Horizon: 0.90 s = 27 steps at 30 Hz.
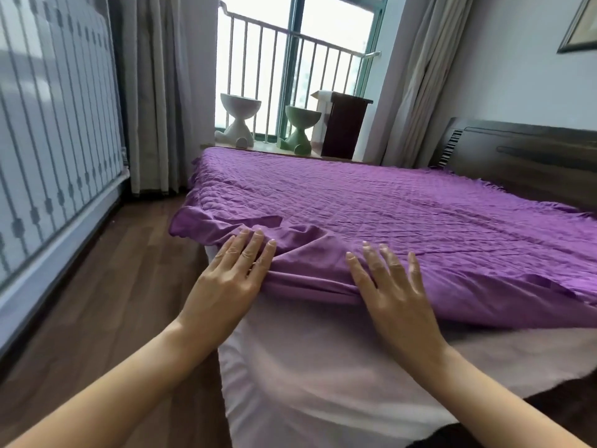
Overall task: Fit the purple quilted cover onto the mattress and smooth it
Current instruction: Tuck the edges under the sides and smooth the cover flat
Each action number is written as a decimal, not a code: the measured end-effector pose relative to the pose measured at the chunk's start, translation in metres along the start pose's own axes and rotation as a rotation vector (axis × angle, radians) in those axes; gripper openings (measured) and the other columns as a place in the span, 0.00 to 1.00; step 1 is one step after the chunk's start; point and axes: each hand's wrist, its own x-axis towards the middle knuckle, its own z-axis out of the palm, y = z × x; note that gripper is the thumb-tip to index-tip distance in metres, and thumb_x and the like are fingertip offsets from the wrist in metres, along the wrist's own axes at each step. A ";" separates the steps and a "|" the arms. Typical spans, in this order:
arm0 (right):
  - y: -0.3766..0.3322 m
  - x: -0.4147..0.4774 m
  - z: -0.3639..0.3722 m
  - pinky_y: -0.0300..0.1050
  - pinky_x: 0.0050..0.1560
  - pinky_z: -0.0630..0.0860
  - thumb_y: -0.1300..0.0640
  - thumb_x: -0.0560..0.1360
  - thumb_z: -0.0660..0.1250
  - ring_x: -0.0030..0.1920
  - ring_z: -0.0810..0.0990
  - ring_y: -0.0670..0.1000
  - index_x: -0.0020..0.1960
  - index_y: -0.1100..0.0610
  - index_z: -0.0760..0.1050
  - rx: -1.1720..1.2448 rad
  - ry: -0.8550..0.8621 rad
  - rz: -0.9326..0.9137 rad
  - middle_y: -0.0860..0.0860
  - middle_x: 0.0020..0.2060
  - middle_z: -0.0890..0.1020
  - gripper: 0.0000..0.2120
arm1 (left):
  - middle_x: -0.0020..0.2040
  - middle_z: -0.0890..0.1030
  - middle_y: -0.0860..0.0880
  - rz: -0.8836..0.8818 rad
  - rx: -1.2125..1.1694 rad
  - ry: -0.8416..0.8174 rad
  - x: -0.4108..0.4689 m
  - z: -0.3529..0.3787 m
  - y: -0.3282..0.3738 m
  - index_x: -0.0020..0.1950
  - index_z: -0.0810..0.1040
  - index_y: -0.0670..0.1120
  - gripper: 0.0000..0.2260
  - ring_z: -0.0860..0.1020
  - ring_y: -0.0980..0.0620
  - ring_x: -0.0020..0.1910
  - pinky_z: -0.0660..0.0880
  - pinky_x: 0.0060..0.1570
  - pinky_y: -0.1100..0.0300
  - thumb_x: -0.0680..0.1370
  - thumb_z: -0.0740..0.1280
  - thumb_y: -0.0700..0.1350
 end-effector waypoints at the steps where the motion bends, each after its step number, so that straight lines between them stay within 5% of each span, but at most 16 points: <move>1: 0.001 -0.009 -0.006 0.74 0.57 0.68 0.69 0.74 0.49 0.62 0.74 0.67 0.70 0.59 0.64 0.006 -0.011 -0.012 0.64 0.65 0.73 0.25 | 0.67 0.71 0.36 0.002 -0.005 0.005 -0.007 -0.003 0.004 0.68 0.70 0.38 0.22 0.70 0.35 0.66 0.70 0.62 0.41 0.81 0.43 0.34; 9: -0.023 -0.063 -0.032 0.74 0.59 0.66 0.70 0.72 0.51 0.65 0.71 0.66 0.71 0.57 0.64 0.042 -0.128 -0.028 0.61 0.67 0.72 0.28 | 0.66 0.73 0.38 0.016 -0.018 0.010 -0.058 -0.009 0.036 0.70 0.64 0.41 0.21 0.72 0.38 0.65 0.67 0.66 0.46 0.76 0.55 0.35; 18: -0.042 -0.091 -0.054 0.73 0.59 0.67 0.68 0.77 0.48 0.65 0.72 0.64 0.71 0.58 0.65 0.088 -0.089 -0.080 0.60 0.66 0.73 0.23 | 0.67 0.72 0.36 -0.019 -0.078 0.026 -0.084 -0.029 0.051 0.70 0.64 0.40 0.17 0.71 0.37 0.66 0.70 0.63 0.43 0.82 0.48 0.35; 23: -0.060 -0.119 -0.054 0.66 0.56 0.73 0.64 0.79 0.54 0.60 0.78 0.62 0.63 0.57 0.74 0.164 -0.020 -0.123 0.59 0.62 0.77 0.16 | 0.67 0.71 0.37 -0.007 -0.128 0.012 -0.119 -0.028 0.063 0.71 0.64 0.41 0.17 0.72 0.40 0.65 0.72 0.62 0.45 0.83 0.48 0.36; 27: -0.063 -0.128 -0.054 0.62 0.55 0.76 0.65 0.80 0.54 0.52 0.82 0.57 0.57 0.59 0.80 0.237 0.037 -0.098 0.57 0.57 0.81 0.16 | 0.58 0.79 0.38 -0.067 -0.178 0.094 -0.124 -0.025 0.070 0.61 0.70 0.40 0.11 0.79 0.43 0.56 0.70 0.63 0.51 0.82 0.53 0.35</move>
